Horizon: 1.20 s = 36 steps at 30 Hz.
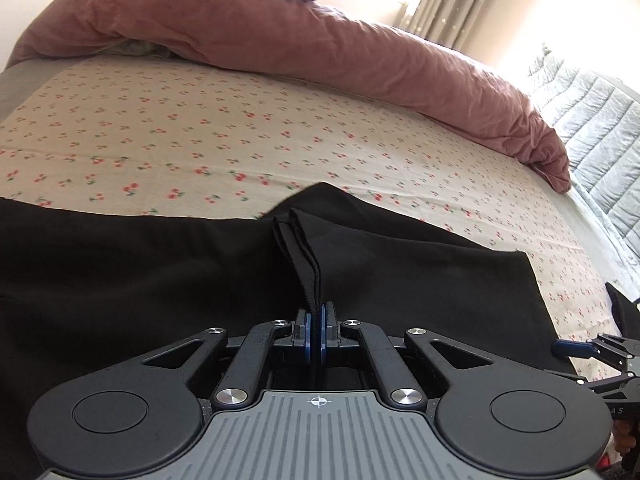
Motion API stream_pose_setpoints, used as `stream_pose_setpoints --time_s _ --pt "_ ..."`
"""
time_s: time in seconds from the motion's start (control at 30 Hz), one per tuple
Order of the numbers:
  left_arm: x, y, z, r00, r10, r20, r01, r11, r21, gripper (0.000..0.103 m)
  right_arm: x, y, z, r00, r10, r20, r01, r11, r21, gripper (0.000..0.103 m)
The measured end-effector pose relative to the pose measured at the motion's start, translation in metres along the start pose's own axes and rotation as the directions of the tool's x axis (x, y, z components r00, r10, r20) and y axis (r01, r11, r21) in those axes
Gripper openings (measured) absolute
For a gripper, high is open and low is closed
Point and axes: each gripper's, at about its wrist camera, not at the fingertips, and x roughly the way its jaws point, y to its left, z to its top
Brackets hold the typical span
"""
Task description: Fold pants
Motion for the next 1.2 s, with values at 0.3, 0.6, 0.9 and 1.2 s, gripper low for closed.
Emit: stream_pose_setpoints --time_s 0.3,0.6,0.9,1.2 --pt "-0.037 0.081 -0.003 0.989 0.145 0.036 -0.139 0.983 -0.117 0.002 0.021 0.025 0.010 0.999 0.039 -0.014 -0.039 0.997 -0.068 0.071" --pt "-0.058 0.129 -0.006 0.936 0.344 0.072 -0.327 0.927 -0.182 0.002 0.034 0.047 0.022 0.997 0.076 -0.012 -0.077 0.992 -0.101 0.076" --pt "-0.058 0.155 -0.010 0.878 0.475 0.053 -0.457 0.868 -0.195 0.005 0.044 0.063 0.028 0.995 0.099 -0.023 -0.101 0.987 -0.128 0.077" --pt "-0.063 0.136 -0.015 0.861 0.490 0.137 -0.473 0.870 -0.137 0.055 0.048 0.067 0.030 0.995 0.095 -0.029 -0.098 0.984 -0.146 0.079"
